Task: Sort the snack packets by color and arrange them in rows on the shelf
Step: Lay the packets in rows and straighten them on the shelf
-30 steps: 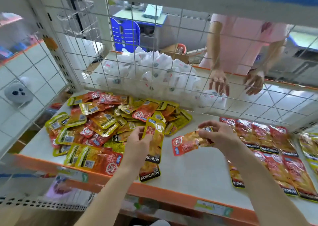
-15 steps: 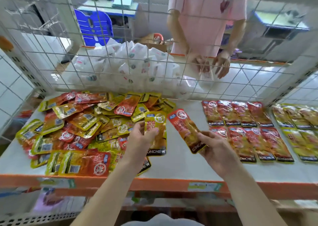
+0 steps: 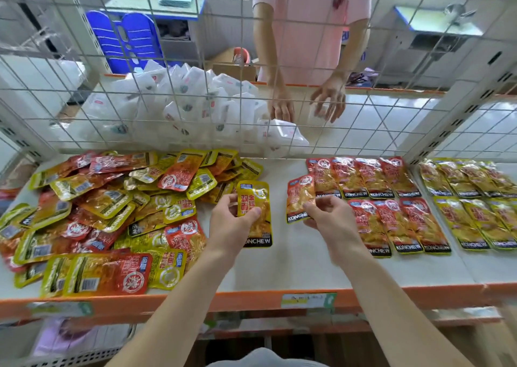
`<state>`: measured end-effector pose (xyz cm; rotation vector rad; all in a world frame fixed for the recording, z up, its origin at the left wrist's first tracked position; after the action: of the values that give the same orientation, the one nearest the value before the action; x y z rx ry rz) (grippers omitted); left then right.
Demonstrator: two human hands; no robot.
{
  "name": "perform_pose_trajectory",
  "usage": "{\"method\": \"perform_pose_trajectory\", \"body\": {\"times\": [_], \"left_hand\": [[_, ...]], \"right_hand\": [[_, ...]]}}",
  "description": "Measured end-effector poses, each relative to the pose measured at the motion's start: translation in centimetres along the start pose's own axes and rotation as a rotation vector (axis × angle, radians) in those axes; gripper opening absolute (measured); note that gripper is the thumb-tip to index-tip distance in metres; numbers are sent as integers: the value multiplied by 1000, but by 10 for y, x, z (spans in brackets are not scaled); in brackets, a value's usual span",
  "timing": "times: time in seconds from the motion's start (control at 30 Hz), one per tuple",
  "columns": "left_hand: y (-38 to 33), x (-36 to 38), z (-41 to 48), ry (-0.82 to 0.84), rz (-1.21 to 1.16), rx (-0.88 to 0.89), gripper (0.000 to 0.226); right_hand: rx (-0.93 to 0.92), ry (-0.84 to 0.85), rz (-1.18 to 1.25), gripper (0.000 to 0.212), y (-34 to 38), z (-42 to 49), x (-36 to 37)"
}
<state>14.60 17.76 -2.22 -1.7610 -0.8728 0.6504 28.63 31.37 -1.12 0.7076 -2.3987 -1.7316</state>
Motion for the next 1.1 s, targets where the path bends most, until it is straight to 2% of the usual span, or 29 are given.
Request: {"method": "perform_pose_trajectory", "body": {"times": [0.07,0.13,0.2,0.27,0.37,0.5,0.63,0.9,1.0,1.1], "left_hand": [[0,4,3,4,4,-3,33],[1,5,5,8,7,-4,33],[3,5,6,10,11,-8,36],[5,4,6,6,2,-14,37],[7,4,9,0,-8,-25,38],[5,5,10,13,5,-13,39],[2,2,12,29,-7,-8,38],[0,-4,15,58,-18,-2,28],[1,0,15,77,-21,-14,36],[7,9,15,103,-47,-17,27]], "right_hand": [[-50,5,-125,18,5,6,2],[-138,-20,-357,23,6,8,-1],[-304,-106,-637,24,4,7,-6],[-450,-163,-808,23,2,3,-9],[-562,-73,-914,27,-2,8,4],[-563,72,-1157,34,-11,24,33],[-579,79,-1190,40,-5,38,36],[-515,111,-1088,50,8,51,28],[-611,-5,-929,43,10,34,18],[-670,-79,-874,42,3,6,0]]}}
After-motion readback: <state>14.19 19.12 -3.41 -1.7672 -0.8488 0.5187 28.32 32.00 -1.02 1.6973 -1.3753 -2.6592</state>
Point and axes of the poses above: each hand's wrist, its own z-axis towards the middle knuckle, its own x-axis out of the palm, y = z × x, the point moved 2 cm from there along z, towards the middle knuckle, and after that the axes turned 1 degree about x, right-handed, at the moved point
